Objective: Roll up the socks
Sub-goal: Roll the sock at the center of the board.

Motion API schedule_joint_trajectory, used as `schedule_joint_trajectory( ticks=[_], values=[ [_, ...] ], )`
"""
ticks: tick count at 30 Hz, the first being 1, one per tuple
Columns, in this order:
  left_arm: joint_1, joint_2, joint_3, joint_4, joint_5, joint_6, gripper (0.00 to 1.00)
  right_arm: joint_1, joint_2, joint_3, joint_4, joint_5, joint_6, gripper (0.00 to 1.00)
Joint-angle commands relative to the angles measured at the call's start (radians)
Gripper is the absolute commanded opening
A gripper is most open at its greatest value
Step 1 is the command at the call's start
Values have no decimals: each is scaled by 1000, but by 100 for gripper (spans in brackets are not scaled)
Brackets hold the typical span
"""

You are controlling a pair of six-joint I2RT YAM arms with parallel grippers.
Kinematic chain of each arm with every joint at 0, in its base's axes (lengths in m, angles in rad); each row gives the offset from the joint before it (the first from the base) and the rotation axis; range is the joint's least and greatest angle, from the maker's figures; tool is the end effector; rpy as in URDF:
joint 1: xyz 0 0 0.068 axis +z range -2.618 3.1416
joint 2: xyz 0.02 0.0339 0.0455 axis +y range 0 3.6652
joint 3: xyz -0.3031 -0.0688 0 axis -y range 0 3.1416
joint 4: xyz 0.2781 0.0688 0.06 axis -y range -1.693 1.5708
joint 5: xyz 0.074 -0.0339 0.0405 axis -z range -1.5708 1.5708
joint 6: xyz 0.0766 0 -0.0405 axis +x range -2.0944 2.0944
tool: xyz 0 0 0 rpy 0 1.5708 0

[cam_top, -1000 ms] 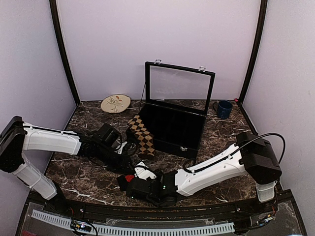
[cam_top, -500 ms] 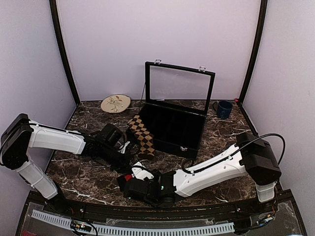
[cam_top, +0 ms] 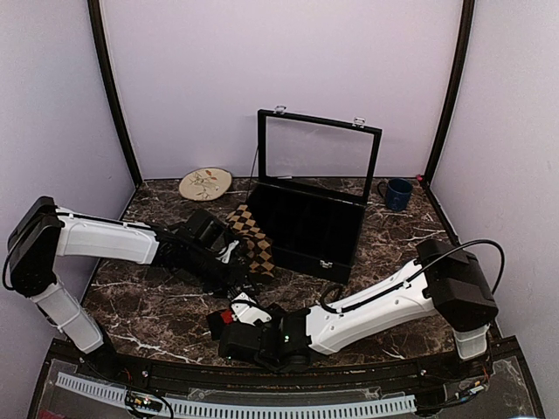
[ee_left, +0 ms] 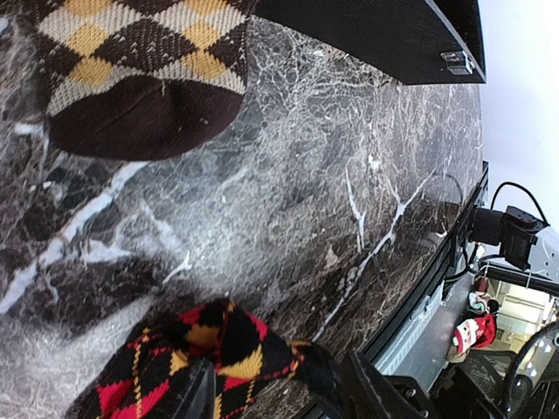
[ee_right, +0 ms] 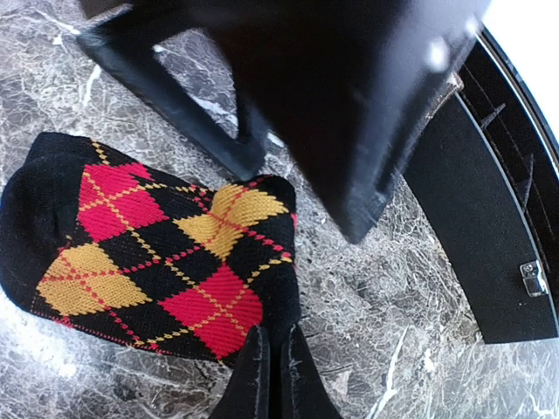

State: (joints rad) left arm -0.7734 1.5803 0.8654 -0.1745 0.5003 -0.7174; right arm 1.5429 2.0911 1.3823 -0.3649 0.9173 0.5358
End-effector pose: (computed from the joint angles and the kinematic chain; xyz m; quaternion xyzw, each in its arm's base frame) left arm 0.2328 -0.2786 0.1699 0.1083 0.9105 -0.3910 0.0796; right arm 0.0741 0.4765 0.1350 -0.3240 0.8138 -0.0273 0.4817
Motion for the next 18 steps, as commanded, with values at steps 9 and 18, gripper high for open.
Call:
schedule_joint_trajectory(
  ticks=[9,18],
  values=[
    [-1,57,91,-163,98,125,56,19,7,18,-6,43,-45,0],
    [2,32,138,-258,55,160,56,19,3,11,-9,45,-44,0]
  ],
)
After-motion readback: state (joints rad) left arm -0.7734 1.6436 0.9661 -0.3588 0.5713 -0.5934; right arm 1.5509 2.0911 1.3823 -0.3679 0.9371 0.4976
